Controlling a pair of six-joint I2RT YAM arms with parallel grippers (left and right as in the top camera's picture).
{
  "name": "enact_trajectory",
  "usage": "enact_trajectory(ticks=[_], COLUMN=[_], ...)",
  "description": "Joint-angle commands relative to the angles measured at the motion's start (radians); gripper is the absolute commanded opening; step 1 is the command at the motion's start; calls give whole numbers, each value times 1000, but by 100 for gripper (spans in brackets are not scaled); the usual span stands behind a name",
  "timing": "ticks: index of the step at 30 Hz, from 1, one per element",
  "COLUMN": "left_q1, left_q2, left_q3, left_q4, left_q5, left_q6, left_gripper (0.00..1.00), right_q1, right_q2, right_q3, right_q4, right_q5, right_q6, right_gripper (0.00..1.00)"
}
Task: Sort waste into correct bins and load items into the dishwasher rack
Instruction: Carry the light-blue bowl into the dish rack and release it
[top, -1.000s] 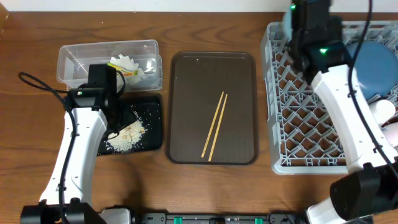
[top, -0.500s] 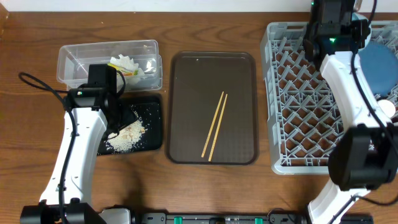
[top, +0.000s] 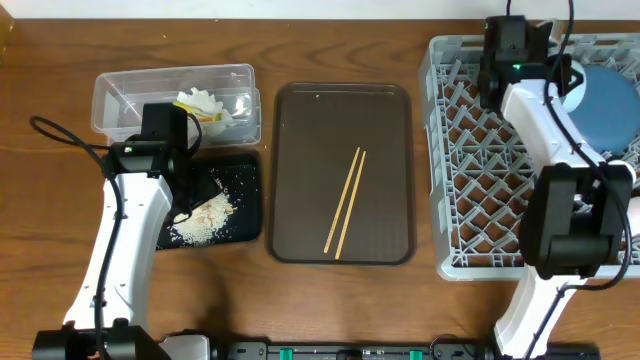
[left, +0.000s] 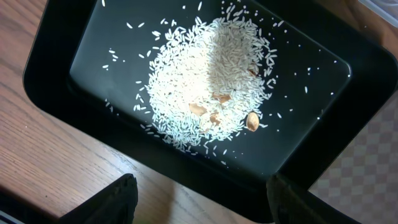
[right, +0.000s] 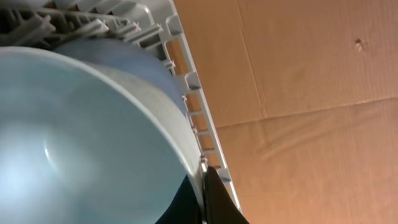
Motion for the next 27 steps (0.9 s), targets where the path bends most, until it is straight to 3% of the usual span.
enact_trajectory(ticks=[1,13,21,27], left_q1=[5,5,5,5], left_q2=[0,0,0,0], left_q3=[-15,-15,-15,-15], left_q4=[3,3,4,5], left_q5=[-12,-2,-2,-2], left_q6=[-8,-8,-8,-8], left_gripper=[69,70,70,69], right_q1=[29,94,101,103], right_q2=[27,31,29,-35], right_q3=[-13,-13,-13,-12], right_q4=[-45,-327,-451,-472], right_q5=[-33,-151,-507,-563], right_q6=[105,358,369,369], right_gripper=[1,1,1,1])
